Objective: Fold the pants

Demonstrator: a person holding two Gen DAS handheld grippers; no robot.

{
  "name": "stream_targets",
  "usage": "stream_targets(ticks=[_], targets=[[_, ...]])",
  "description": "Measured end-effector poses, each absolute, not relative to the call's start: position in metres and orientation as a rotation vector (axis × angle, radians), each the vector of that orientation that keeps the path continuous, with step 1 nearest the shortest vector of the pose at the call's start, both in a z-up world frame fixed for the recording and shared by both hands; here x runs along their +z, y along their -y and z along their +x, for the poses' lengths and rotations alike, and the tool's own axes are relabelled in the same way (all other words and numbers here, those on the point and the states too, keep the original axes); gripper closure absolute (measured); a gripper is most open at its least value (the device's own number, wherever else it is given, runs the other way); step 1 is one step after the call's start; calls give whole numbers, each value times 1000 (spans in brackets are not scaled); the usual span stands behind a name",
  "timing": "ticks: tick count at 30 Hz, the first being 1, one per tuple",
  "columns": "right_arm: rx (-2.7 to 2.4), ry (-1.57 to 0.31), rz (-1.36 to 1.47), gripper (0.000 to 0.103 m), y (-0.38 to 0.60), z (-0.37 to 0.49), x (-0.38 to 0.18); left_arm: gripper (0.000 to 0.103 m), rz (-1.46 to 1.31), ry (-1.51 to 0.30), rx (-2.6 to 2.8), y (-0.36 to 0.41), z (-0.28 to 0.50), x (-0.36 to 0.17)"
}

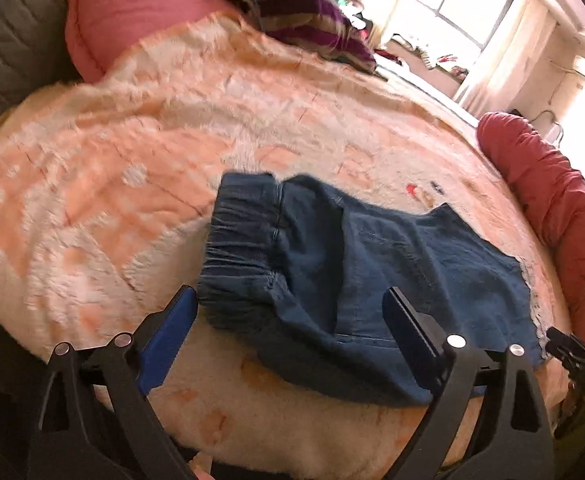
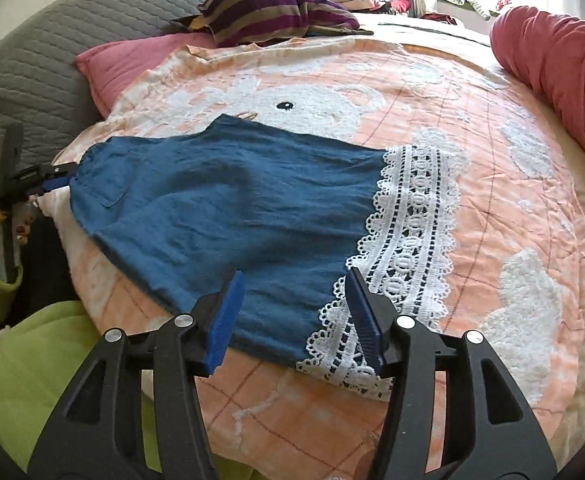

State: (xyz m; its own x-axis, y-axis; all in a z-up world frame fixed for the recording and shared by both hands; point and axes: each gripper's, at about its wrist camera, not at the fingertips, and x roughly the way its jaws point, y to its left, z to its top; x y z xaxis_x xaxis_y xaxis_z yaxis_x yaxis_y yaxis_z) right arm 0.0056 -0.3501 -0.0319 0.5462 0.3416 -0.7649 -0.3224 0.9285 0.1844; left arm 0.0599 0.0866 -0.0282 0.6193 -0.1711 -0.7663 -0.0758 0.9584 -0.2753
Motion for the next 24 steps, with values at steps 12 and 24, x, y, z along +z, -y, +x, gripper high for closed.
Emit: stream_targets(ticks=[12, 24], targets=[[378, -990, 29, 50, 359, 3, -60, 58, -212, -913, 31, -98, 61, -41], [298, -859, 163, 43, 413, 26, -18, 34, -128, -732, 16, -76, 43, 42]])
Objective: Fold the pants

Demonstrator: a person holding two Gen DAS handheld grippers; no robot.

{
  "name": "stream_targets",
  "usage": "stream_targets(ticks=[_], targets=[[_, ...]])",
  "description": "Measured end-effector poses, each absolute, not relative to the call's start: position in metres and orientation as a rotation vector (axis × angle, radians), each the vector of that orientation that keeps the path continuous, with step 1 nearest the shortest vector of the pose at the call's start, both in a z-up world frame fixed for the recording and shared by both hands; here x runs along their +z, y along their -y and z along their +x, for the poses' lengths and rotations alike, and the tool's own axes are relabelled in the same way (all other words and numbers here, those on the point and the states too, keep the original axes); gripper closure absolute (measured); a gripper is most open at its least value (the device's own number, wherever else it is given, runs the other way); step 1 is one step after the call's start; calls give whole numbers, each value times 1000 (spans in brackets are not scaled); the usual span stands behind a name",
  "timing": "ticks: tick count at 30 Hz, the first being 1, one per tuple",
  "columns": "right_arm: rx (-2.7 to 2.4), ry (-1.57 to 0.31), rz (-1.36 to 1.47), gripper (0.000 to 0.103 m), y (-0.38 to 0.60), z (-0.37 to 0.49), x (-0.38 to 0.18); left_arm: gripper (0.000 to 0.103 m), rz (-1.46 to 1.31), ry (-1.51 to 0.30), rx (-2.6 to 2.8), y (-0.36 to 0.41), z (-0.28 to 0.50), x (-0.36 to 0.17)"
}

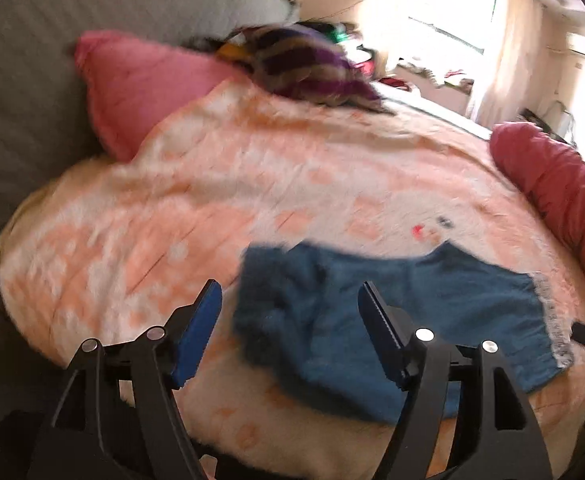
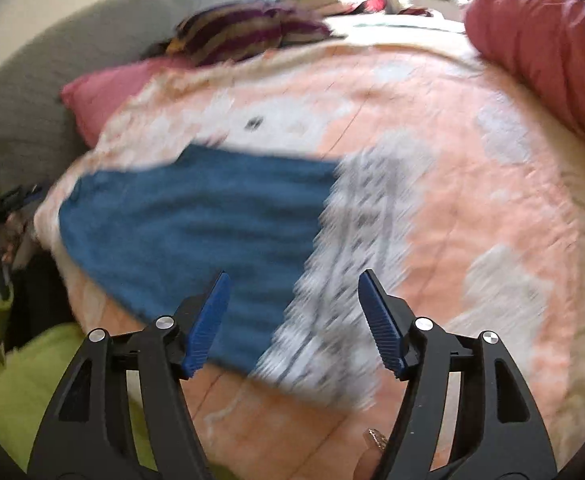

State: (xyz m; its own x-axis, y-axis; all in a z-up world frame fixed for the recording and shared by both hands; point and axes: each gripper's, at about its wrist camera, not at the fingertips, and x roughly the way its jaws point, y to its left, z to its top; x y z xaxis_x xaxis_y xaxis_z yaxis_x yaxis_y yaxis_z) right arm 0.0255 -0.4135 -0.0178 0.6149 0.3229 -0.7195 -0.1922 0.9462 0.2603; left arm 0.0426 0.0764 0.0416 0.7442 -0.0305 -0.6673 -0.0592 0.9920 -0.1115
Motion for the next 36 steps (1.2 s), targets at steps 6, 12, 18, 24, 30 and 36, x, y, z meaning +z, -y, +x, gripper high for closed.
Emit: stream_targets(ticks=[6, 12, 18, 24, 30, 36], targets=[[257, -895, 274, 43, 449, 89, -19, 33, -99, -775, -154, -20, 88, 45], [275, -959, 297, 43, 455, 138, -35, 33, -64, -881, -273, 37, 151, 16], [309, -1007, 302, 57, 452, 164, -59, 34, 11, -971, -333, 78, 193, -22], [337, -1018, 298, 66, 446, 164, -76, 34, -54, -1055, -403, 92, 225, -56], [389, -983, 278, 80, 439, 156, -73, 90, -56, -1062, -453, 107, 219, -61], [385, -843, 199, 85, 433, 151, -31, 97, -24, -955, -423, 107, 214, -34]])
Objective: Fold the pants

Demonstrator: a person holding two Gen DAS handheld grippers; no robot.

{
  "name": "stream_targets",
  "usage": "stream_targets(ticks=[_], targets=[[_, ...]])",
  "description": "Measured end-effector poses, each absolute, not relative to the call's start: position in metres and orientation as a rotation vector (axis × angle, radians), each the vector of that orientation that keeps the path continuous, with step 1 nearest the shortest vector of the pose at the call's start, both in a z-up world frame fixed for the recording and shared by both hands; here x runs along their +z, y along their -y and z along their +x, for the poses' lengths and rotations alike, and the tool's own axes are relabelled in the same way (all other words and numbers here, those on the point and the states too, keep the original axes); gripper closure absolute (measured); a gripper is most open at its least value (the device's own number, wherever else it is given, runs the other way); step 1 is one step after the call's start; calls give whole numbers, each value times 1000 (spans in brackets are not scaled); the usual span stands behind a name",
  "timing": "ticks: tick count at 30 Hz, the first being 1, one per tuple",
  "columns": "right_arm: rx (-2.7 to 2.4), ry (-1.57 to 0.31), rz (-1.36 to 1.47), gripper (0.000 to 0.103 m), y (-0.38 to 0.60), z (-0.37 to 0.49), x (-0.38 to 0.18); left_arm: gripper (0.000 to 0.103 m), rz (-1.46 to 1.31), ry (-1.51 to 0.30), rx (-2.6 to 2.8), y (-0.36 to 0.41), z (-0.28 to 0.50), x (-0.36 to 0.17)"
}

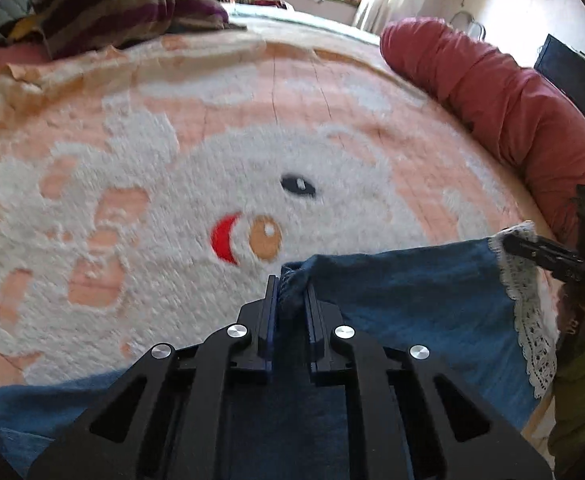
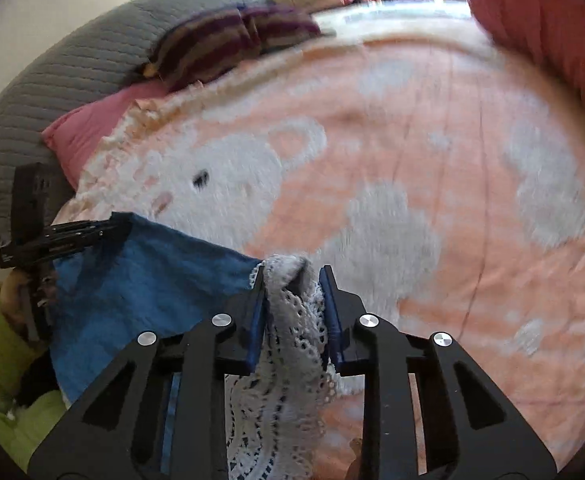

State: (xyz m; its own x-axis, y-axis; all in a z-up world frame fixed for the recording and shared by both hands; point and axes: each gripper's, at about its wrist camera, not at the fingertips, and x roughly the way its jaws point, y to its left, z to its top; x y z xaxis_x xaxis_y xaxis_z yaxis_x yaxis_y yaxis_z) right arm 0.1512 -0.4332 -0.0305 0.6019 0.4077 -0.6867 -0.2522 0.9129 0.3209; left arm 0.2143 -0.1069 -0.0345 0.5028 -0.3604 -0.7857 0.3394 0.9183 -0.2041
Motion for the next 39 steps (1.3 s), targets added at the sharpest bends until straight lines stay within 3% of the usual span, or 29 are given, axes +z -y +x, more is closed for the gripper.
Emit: stream_targets(ticks=[4, 8, 12, 14, 16, 18, 20, 23, 30, 39], targets=[[339, -836, 128, 88, 432, 170, -23, 97, 0, -943, -392, 111, 222, -32], [291, -940, 111, 89, 431, 196, -55, 96, 32, -952, -364, 113, 226, -49], [277, -980, 128, 88, 432, 199, -77, 89, 19, -974, -358, 108, 228, -65], [264, -974, 129, 82, 434, 197, -74, 85, 0, -971, -367, 104, 228, -65], [234, -965, 128, 68, 438, 193, -67, 74, -14, -966, -360, 98, 226, -63], [215, -935, 134, 63, 443, 181, -55, 59, -20, -958, -345, 90, 221, -59], [210, -894, 142, 56, 447, 165, -43, 58, -50, -938, -344, 79, 210, -51], [215, -847, 146, 53, 449, 128, -30, 55, -51, -892, -338, 64, 185, -36], [270, -854, 96, 52, 420, 65, -27, 35, -32, -887, -274, 23, 125, -23], [332, -903, -50, 48, 352, 46, -35, 35, -4, -962, -110, -23, 91, -37]])
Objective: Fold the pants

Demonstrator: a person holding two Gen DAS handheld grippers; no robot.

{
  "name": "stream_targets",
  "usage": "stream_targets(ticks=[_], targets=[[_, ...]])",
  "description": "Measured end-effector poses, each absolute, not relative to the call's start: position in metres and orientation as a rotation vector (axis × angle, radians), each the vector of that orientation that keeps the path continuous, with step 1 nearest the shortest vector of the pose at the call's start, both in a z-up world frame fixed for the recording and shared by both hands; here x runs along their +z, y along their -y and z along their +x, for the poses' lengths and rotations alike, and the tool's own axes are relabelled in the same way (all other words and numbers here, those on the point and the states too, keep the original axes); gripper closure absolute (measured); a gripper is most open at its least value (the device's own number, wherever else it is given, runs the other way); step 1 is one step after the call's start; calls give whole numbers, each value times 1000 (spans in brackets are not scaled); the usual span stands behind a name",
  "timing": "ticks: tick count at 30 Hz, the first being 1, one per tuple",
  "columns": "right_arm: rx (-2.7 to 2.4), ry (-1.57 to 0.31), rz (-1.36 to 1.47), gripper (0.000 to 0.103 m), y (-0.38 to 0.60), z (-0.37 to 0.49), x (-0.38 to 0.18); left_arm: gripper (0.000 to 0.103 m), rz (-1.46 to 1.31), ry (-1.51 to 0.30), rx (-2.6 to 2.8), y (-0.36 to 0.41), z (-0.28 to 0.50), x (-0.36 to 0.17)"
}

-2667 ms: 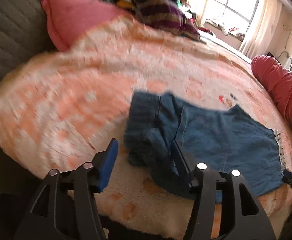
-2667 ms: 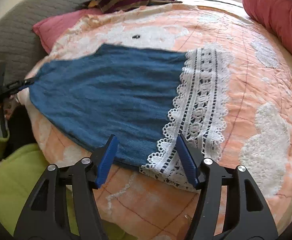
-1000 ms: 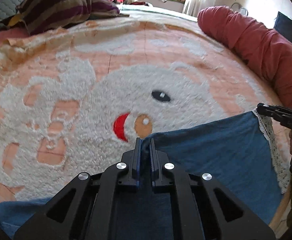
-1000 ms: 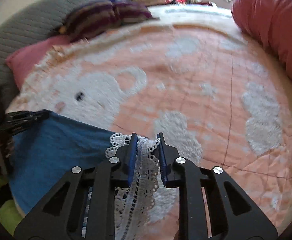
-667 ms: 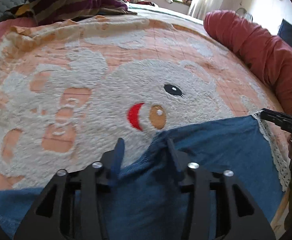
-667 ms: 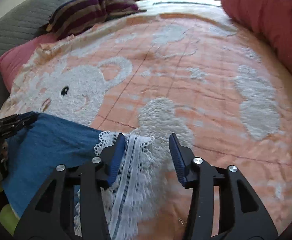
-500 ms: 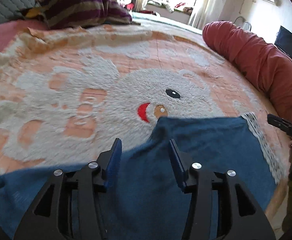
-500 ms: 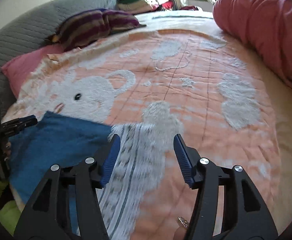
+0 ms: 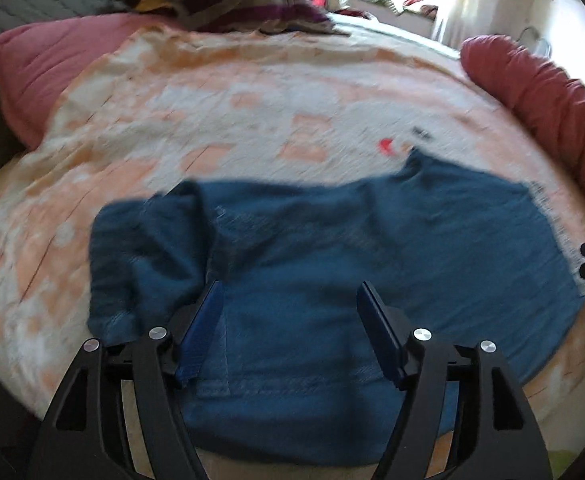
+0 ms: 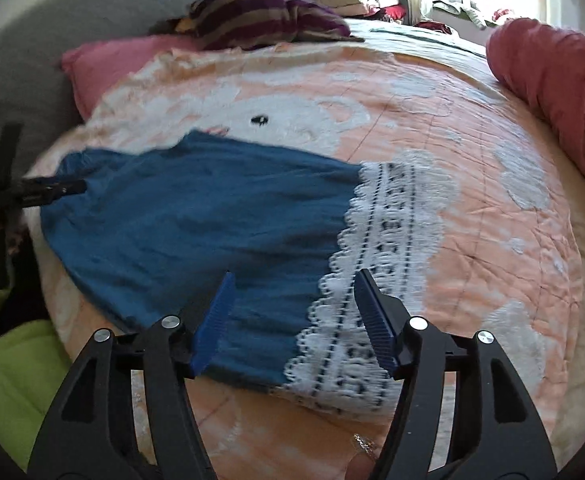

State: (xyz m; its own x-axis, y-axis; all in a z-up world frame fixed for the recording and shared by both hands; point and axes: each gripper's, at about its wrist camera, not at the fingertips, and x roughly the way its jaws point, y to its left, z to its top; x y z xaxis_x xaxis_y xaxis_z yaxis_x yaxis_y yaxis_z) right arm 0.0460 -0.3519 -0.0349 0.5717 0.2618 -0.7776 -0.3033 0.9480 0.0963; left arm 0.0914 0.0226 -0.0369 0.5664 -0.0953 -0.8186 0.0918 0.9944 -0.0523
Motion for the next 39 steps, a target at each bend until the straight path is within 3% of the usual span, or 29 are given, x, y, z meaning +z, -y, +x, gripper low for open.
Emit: stream_targets(ticks=[6, 21, 24, 29, 32, 39], targets=[[230, -1026, -86, 48, 357, 41, -60, 35, -26, -954, -123, -35, 82, -40], [196, -975, -18, 45, 367, 9, -51, 34, -27, -921, -123, -33, 75, -44], [210, -948, 28, 39, 372, 3, -40, 21, -52, -911, -123, -32, 66, -36], [189, -906, 54, 34, 380, -1, -27, 20, -36, -891, -145, -17, 51, -19], [173, -885, 73, 29, 385, -4, -22, 8, -29, -858, -170, -7, 44, -4], [139, -847, 129, 25, 404, -11, -15, 5, 53, -810, -242, 31, 33, 21]])
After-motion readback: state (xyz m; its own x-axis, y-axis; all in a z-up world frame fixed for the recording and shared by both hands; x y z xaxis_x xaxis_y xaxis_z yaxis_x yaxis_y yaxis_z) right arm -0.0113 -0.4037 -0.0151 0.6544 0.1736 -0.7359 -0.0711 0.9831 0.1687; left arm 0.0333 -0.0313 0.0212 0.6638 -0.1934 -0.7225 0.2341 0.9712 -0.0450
